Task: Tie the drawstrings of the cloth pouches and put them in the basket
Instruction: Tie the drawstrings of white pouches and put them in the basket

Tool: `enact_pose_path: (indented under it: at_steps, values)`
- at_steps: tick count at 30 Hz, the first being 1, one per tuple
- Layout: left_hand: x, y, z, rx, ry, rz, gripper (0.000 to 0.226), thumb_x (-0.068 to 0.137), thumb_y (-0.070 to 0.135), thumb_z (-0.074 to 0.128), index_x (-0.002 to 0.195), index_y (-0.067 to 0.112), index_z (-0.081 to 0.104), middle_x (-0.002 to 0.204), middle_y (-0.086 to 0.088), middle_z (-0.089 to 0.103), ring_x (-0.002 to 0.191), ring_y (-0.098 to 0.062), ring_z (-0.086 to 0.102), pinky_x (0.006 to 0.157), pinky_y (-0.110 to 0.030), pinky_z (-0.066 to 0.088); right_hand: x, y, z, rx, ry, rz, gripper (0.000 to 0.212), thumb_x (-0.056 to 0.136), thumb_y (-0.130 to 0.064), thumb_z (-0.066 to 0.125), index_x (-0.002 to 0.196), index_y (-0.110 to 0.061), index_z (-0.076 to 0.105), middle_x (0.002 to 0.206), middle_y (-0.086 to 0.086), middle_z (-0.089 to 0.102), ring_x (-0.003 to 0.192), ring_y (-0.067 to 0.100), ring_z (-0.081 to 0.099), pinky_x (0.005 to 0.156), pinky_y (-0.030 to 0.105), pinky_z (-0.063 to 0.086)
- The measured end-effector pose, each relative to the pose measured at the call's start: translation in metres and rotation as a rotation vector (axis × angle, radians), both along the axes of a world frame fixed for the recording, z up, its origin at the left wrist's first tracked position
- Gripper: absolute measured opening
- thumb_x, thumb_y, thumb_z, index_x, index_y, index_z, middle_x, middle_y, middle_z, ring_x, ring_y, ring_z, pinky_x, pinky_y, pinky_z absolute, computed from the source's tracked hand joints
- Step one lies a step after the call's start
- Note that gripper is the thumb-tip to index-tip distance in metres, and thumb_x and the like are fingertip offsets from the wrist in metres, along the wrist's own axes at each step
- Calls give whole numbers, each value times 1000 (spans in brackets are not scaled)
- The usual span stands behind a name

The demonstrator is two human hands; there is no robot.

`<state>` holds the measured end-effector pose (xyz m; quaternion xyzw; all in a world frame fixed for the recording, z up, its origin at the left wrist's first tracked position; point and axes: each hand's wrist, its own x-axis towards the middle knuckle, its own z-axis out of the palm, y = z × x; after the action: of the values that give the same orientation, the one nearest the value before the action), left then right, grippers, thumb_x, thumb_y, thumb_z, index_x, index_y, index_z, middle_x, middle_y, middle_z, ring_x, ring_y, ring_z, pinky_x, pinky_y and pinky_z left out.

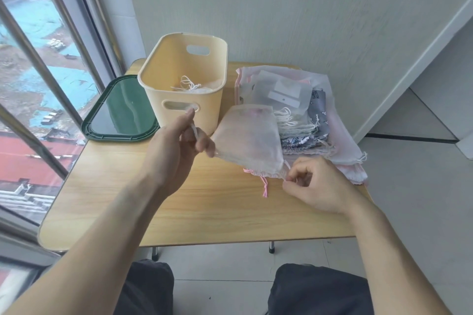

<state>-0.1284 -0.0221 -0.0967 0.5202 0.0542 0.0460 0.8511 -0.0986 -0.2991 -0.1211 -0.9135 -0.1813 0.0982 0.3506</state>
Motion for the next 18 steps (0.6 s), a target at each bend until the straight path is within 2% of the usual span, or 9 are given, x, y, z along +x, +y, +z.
enact_pose_path:
  at_steps: [2,3,5,8,10,12,15,17,18]
  values:
    - [3,2,-4,1,63,27,49,103,30,44,56,20,36,52,-1,25,53,-21,27,69,-34,30,1,-5,4,78,83,11,22,85,-17,77,64,-16,71,79,-5,67,73,19,62,76,41,51]
    - [4,3,-6,-9,92,35,47,104,30,44,58,20,34,53,1,22,55,-20,22,67,-34,27,1,-9,7,139,123,1,27,88,-17,76,62,-13,70,79,-6,67,70,15,61,73,37,49]
    - [6,4,-9,-21,137,54,46,105,29,43,61,19,34,53,4,23,55,-18,20,66,-33,27,2,-15,12,289,175,-49,35,92,-23,70,62,-7,66,76,-5,65,65,8,56,74,32,43]
    - [7,5,-7,-39,154,71,46,104,30,46,62,20,32,52,4,19,53,-18,23,66,-30,39,5,-19,14,515,226,-215,38,92,-32,63,59,-15,68,78,4,64,73,19,56,74,39,47]
    - [6,6,-5,-118,132,58,49,102,29,48,57,21,29,51,2,13,49,-18,25,64,-29,47,7,-20,15,685,274,-309,42,91,-30,63,51,-17,62,83,7,65,79,21,58,69,35,49]
    - [5,7,-1,-251,96,51,56,102,27,48,50,23,28,47,4,12,43,-16,24,58,-27,47,7,-22,18,913,341,-394,49,94,-22,62,47,-18,50,83,8,66,76,21,61,64,31,48]
    - [3,9,3,-373,71,24,56,100,28,50,49,24,27,51,5,6,41,-11,14,46,-22,36,3,-19,26,1259,461,-454,47,93,-21,59,47,-22,53,80,3,69,85,23,70,71,28,54]
    - [3,8,1,-328,82,-36,54,100,30,48,50,24,28,53,5,5,44,-12,8,42,-22,21,-2,-11,29,1477,531,-402,38,91,-27,61,55,-22,52,81,2,70,102,28,72,84,32,57]
    - [3,6,0,-276,89,-74,53,100,31,47,51,24,28,53,5,5,46,-12,7,42,-23,15,-5,-6,30,1548,559,-367,43,92,-30,60,52,-22,50,82,0,71,109,29,71,88,33,57]
